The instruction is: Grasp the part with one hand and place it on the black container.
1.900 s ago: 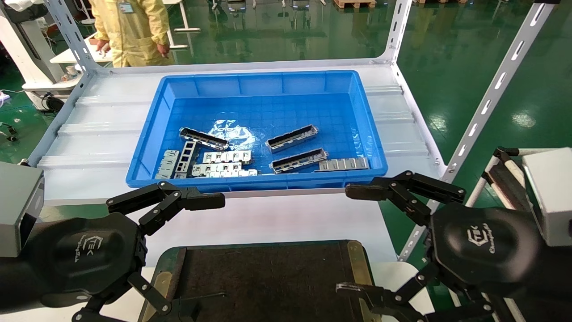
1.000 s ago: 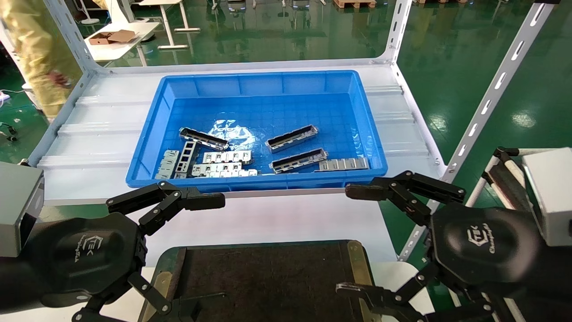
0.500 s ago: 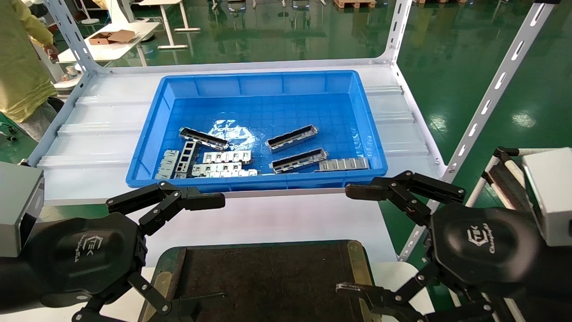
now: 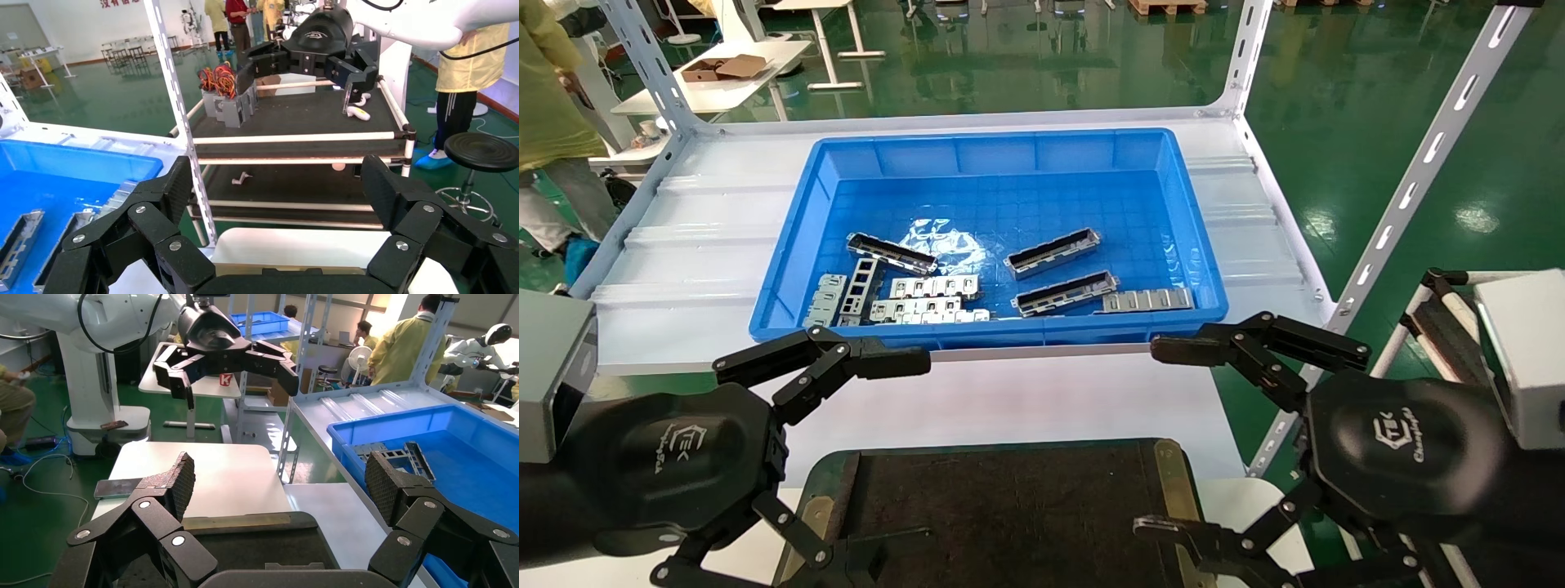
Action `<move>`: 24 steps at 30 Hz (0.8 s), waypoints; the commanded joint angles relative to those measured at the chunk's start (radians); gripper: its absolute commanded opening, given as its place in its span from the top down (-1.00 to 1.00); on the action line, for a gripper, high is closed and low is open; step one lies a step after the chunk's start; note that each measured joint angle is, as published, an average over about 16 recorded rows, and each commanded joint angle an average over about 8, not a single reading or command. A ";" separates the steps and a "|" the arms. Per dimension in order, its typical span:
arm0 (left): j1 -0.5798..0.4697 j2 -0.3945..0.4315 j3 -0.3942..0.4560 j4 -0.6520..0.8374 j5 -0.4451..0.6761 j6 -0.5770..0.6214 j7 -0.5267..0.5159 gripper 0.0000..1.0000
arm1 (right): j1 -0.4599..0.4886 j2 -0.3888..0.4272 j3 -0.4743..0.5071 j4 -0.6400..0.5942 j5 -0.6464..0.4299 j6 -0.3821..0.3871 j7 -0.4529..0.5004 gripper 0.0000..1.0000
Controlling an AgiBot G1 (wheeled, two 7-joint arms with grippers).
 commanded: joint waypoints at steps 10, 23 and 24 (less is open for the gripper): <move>-0.056 0.054 0.025 0.046 0.066 -0.033 0.025 -1.00 | 0.000 0.000 0.000 0.000 0.000 0.000 0.000 -1.00; -0.193 0.211 0.093 0.221 0.214 -0.113 0.088 -1.00 | 0.000 0.000 0.000 0.000 0.000 0.000 0.000 -1.00; -0.205 0.224 0.098 0.239 0.225 -0.119 0.095 -1.00 | 0.000 0.000 0.000 0.000 0.000 0.000 0.000 -1.00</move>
